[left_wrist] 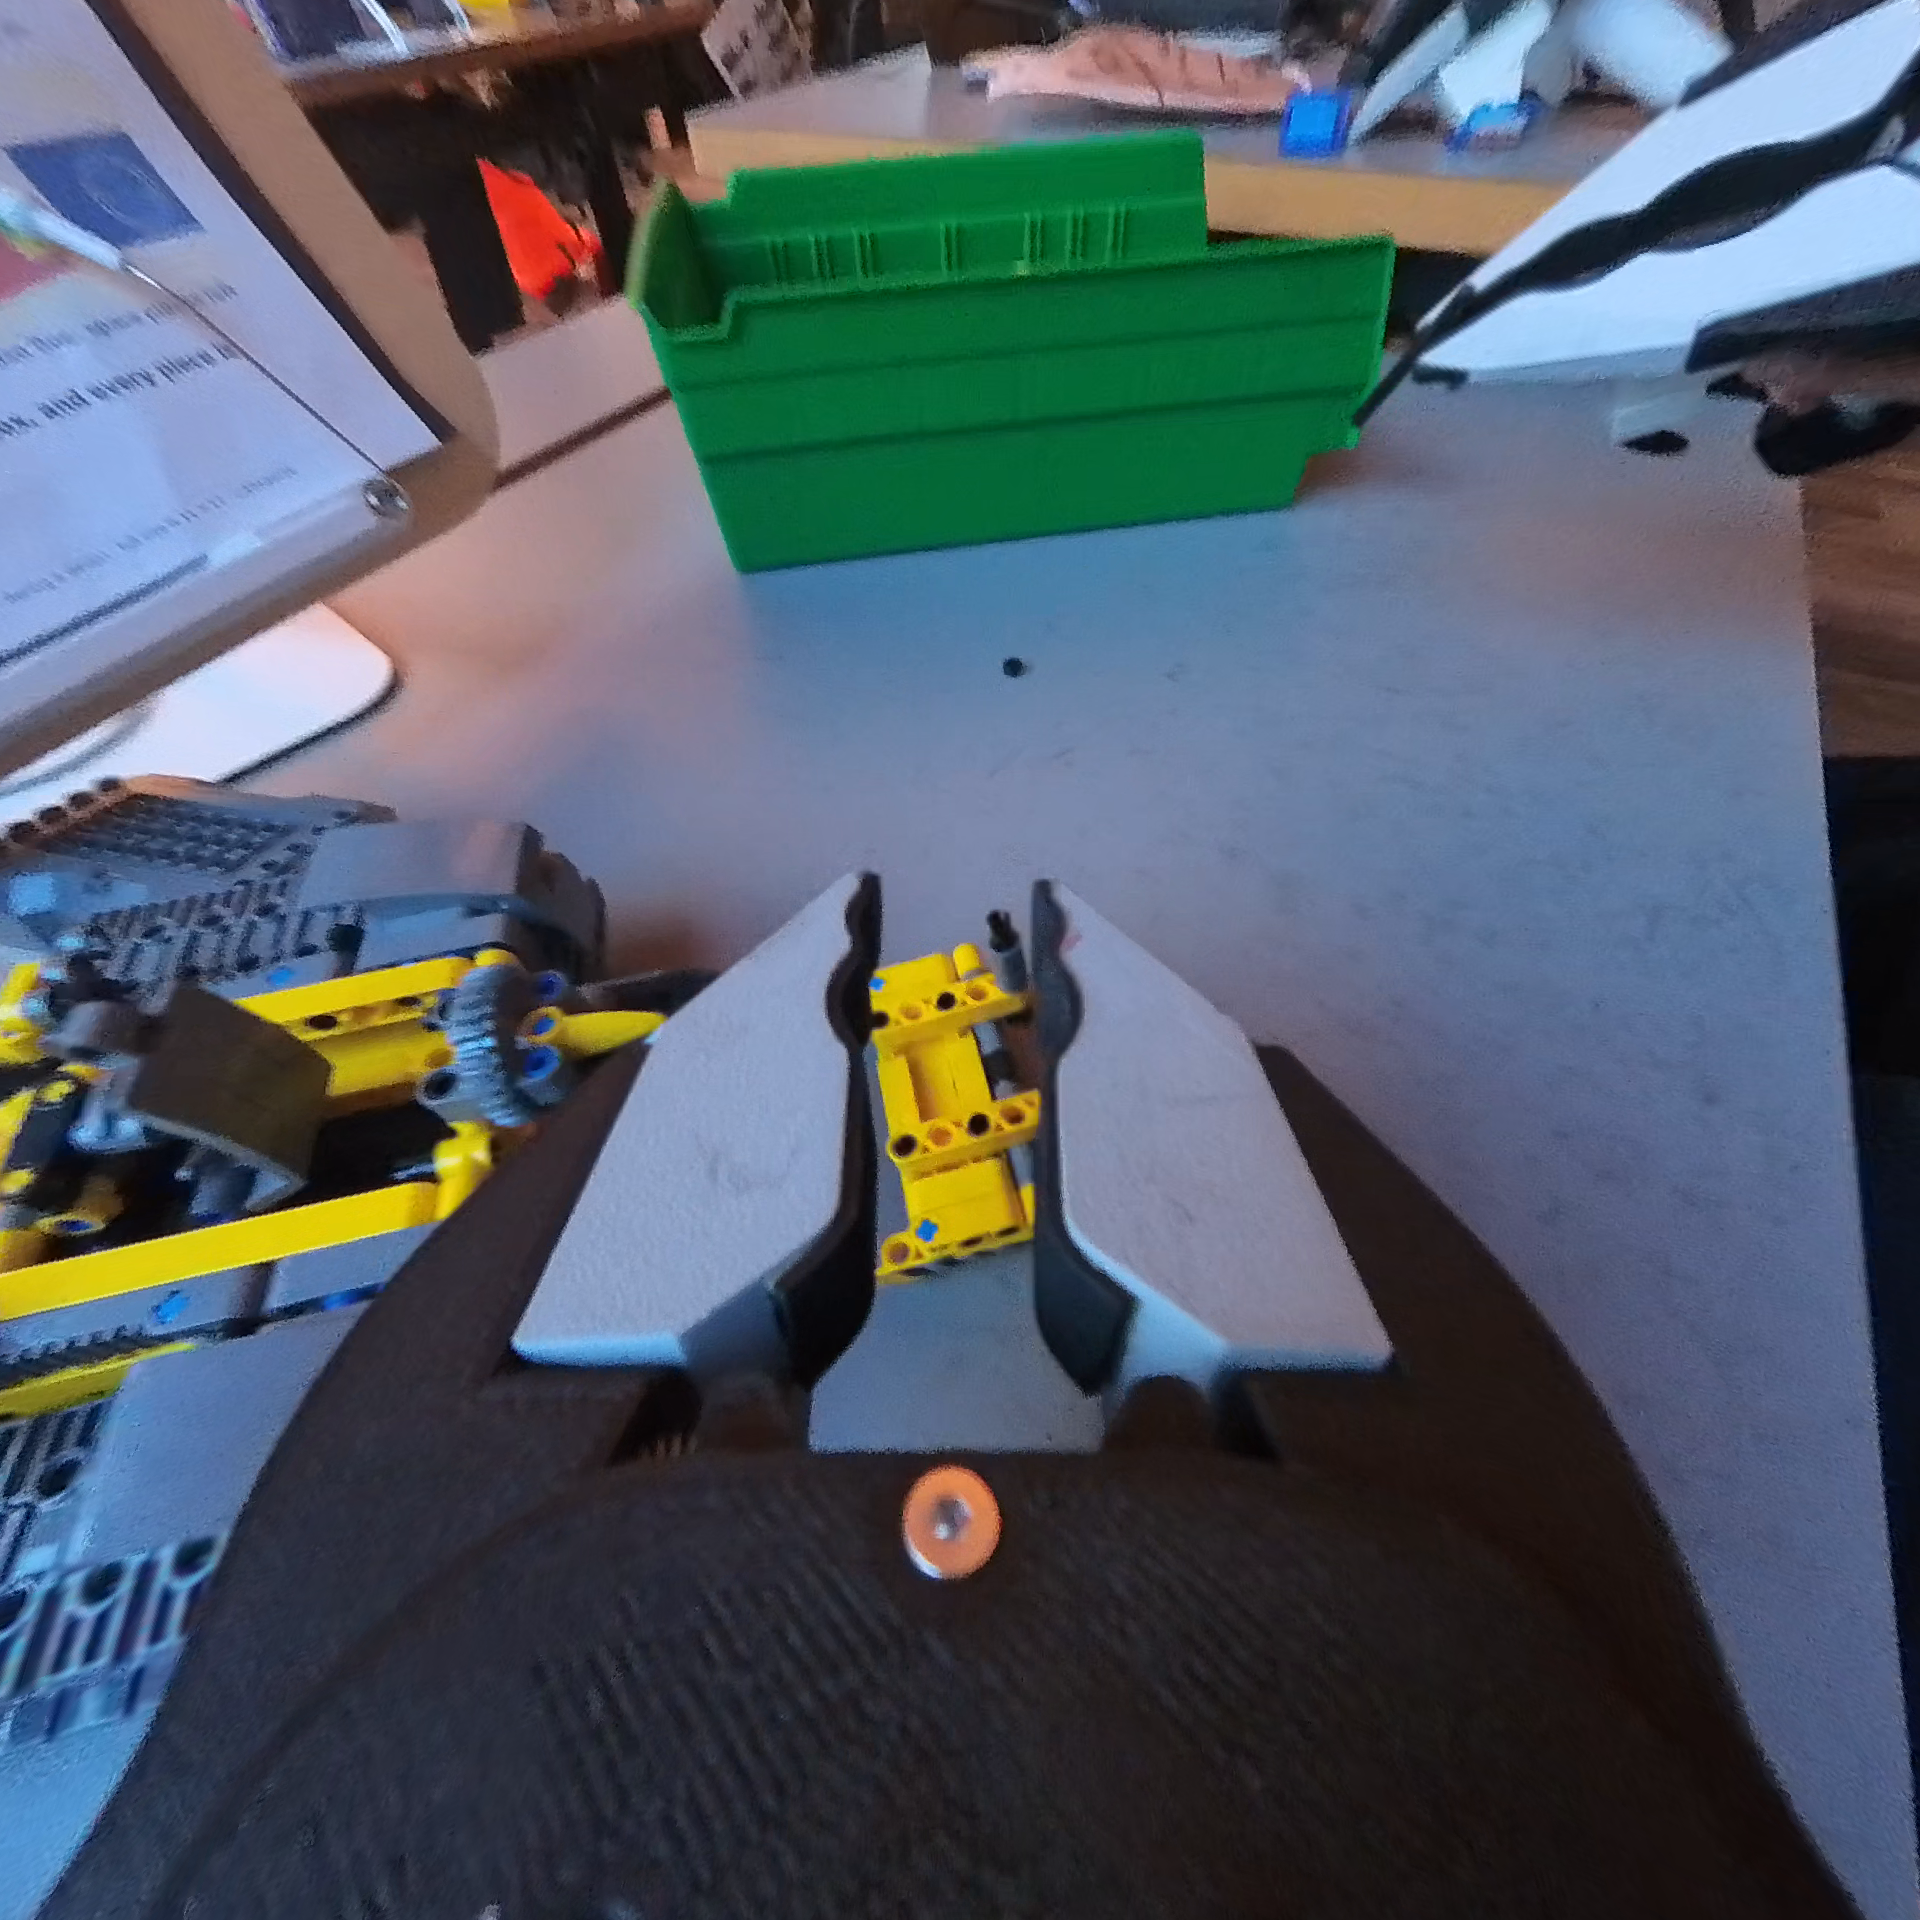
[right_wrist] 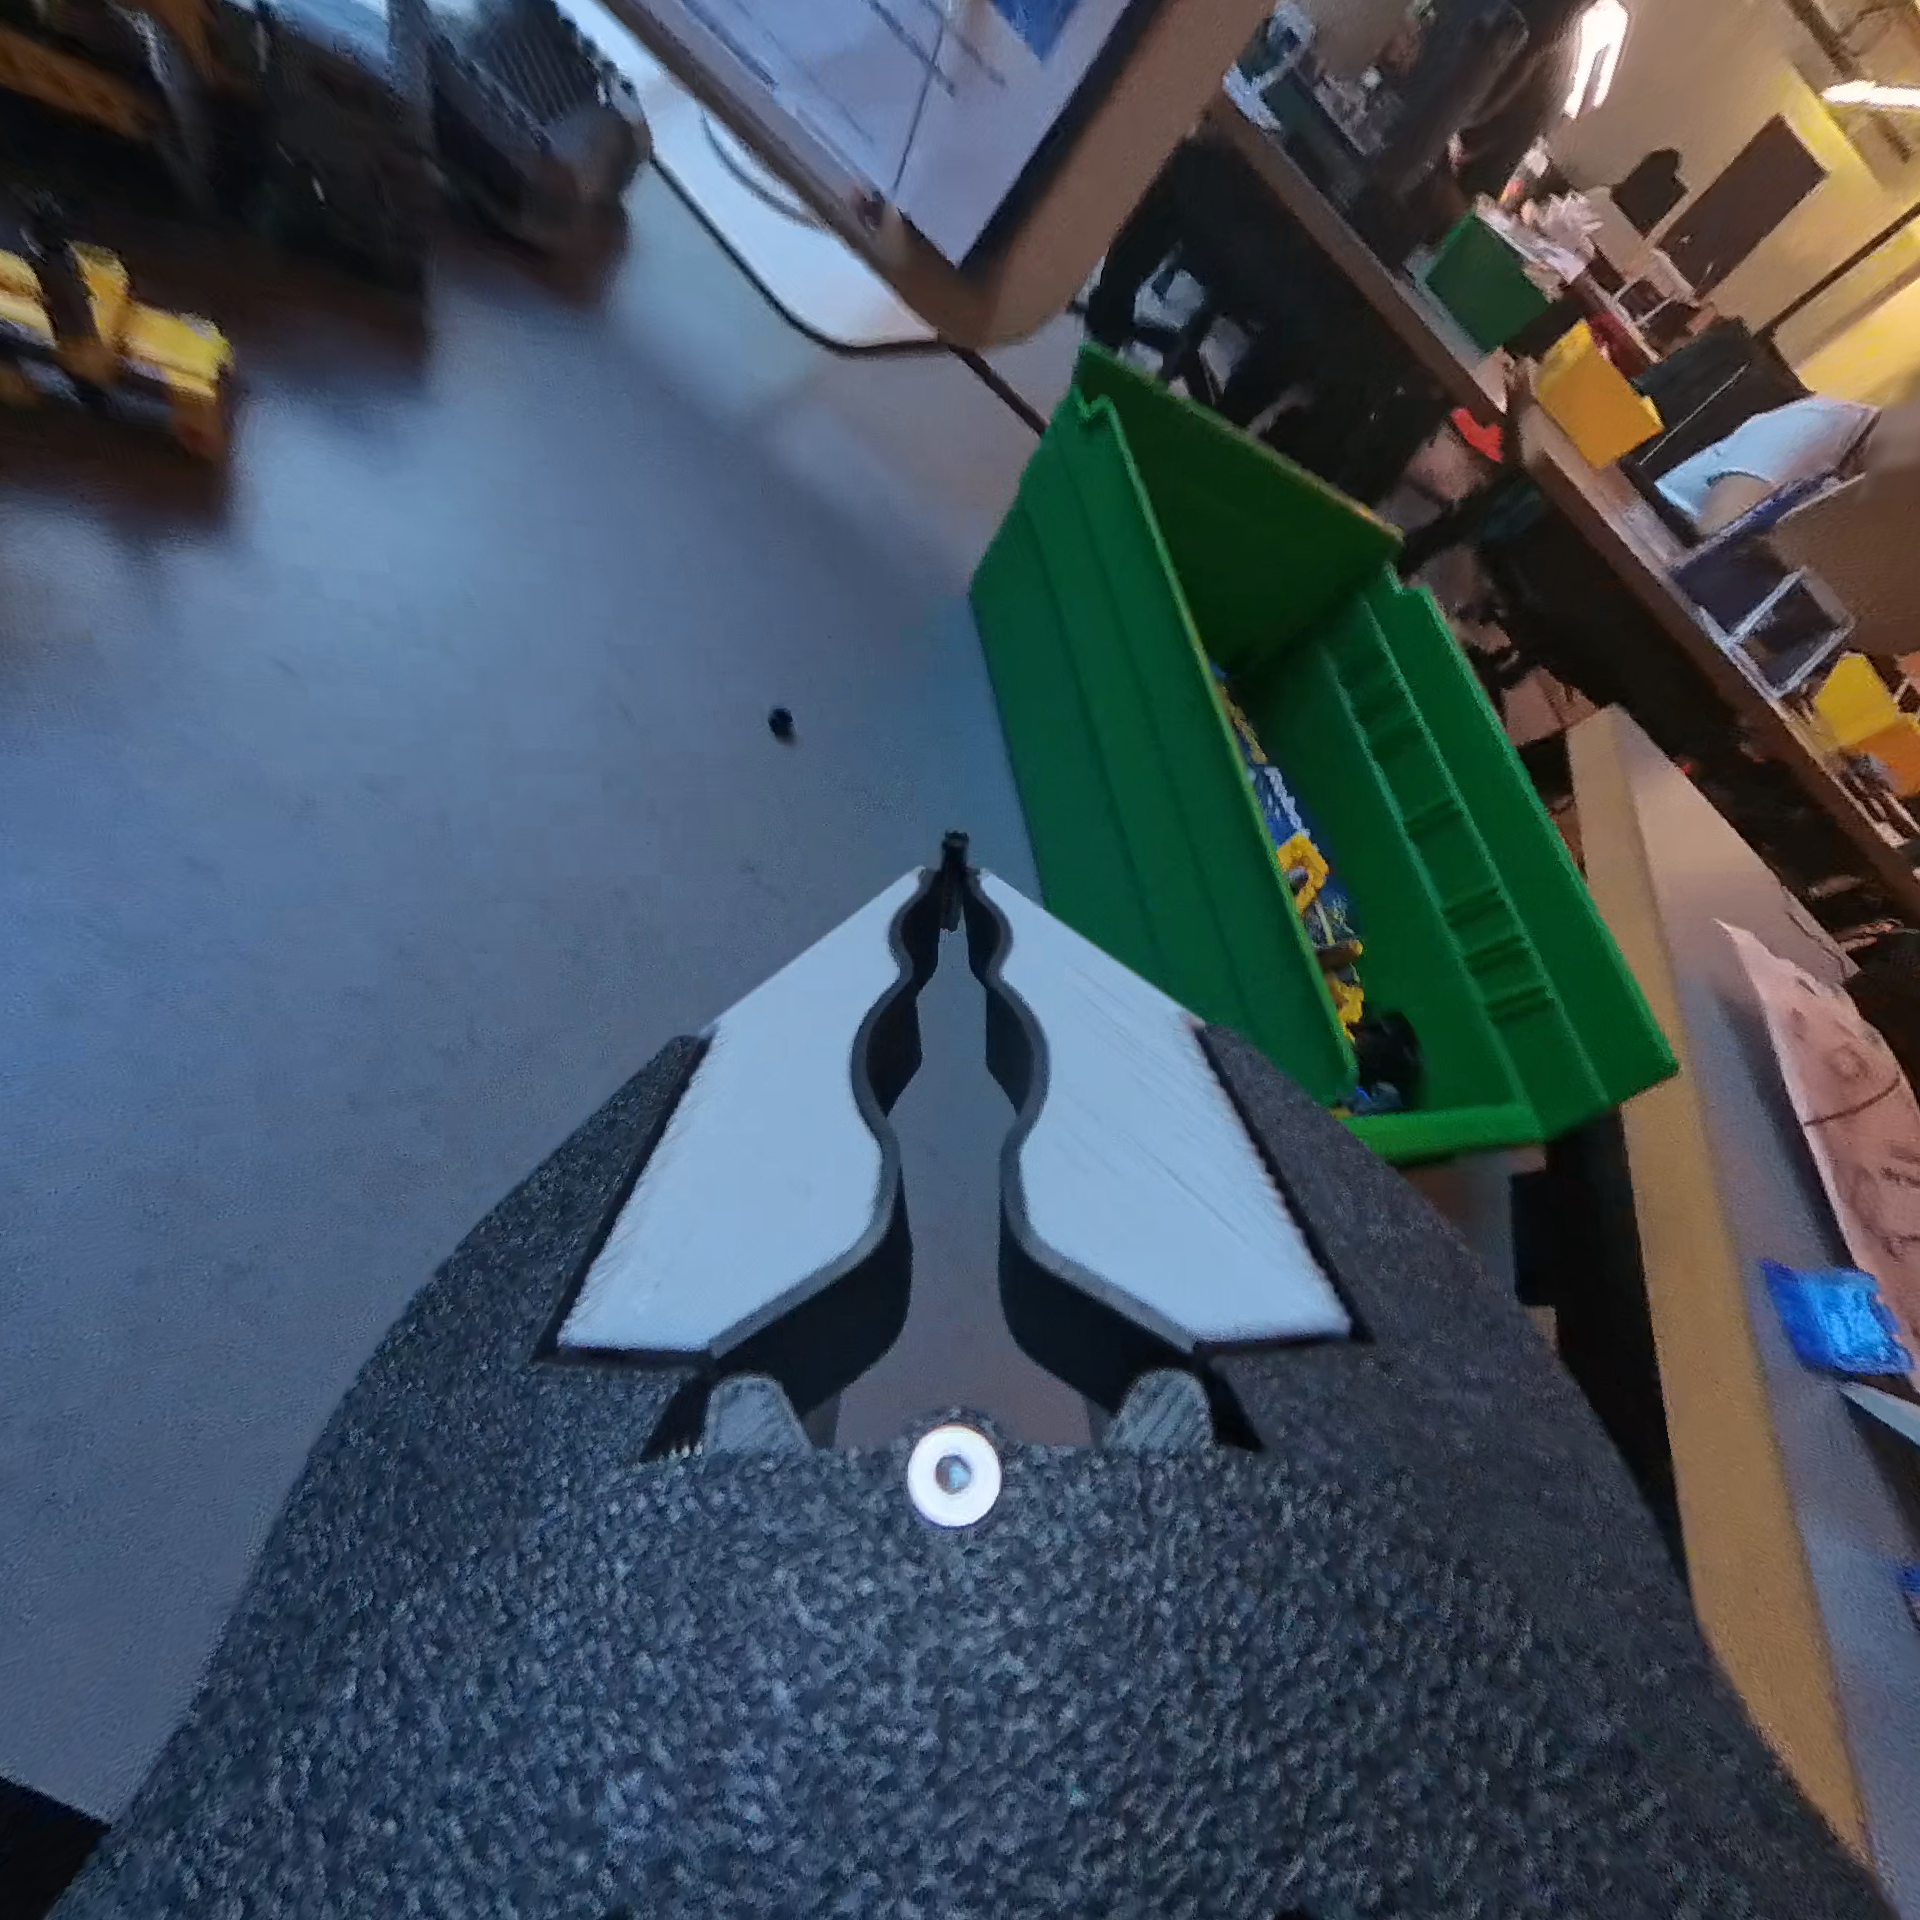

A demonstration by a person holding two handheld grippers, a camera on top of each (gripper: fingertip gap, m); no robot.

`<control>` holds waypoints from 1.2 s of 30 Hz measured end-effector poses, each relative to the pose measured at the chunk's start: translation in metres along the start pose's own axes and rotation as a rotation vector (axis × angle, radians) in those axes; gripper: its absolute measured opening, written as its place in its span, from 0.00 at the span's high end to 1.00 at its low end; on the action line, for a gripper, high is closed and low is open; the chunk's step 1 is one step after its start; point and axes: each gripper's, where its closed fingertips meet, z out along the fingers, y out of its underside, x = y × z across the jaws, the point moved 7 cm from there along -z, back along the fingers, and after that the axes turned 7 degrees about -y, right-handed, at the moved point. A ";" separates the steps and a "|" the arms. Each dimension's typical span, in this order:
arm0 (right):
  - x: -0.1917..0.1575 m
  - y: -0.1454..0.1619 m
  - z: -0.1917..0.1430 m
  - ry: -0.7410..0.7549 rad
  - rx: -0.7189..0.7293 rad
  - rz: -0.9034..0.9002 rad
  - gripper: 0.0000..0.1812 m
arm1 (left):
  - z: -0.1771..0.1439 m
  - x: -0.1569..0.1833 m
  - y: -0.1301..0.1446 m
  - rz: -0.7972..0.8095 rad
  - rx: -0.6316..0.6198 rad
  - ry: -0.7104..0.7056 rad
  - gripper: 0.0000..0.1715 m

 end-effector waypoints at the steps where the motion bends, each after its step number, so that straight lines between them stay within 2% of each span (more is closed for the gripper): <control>1: -0.001 0.006 0.002 -0.008 -0.029 -0.008 0.99 | 0.003 0.002 0.003 0.000 -0.029 0.014 0.81; 4: -0.014 0.033 0.018 -0.087 -0.162 -0.055 0.99 | 0.011 0.009 0.013 -0.006 -0.111 0.050 0.70; 7: -0.017 0.058 0.030 -0.076 -0.295 -0.115 0.99 | 0.018 0.010 0.024 0.003 -0.213 0.043 0.62; 11: -0.016 0.069 0.033 -0.116 -0.309 -0.046 0.96 | 0.022 0.009 0.030 0.001 -0.278 0.038 0.63; 14: -0.014 0.069 0.030 -0.121 -0.305 -0.009 0.91 | 0.023 0.010 0.034 -0.004 -0.326 0.070 0.70; 16: -0.015 0.062 0.028 -0.136 -0.265 0.034 0.89 | 0.023 0.012 0.035 0.011 -0.333 0.089 0.75; 18: -0.024 0.044 0.026 -0.183 -0.161 0.114 0.87 | 0.023 0.015 0.035 0.028 -0.331 0.104 0.75; 21: -0.057 0.003 0.030 -0.364 0.039 0.233 0.87 | 0.022 0.019 0.035 0.060 -0.327 0.128 0.75; 26: -0.118 -0.058 0.048 -0.616 0.193 0.268 0.86 | 0.021 0.027 0.035 0.136 -0.311 0.141 0.75; 29: -0.134 -0.075 0.066 -0.653 0.180 0.263 0.88 | 0.021 0.029 0.035 0.154 -0.307 0.146 0.75; 33: -0.142 -0.073 0.089 -0.679 0.105 0.313 0.90 | 0.021 0.029 0.035 0.159 -0.305 0.151 0.75; 36: -0.142 -0.070 0.095 -0.689 0.070 0.345 0.95 | 0.022 0.028 0.035 0.147 -0.314 0.138 0.74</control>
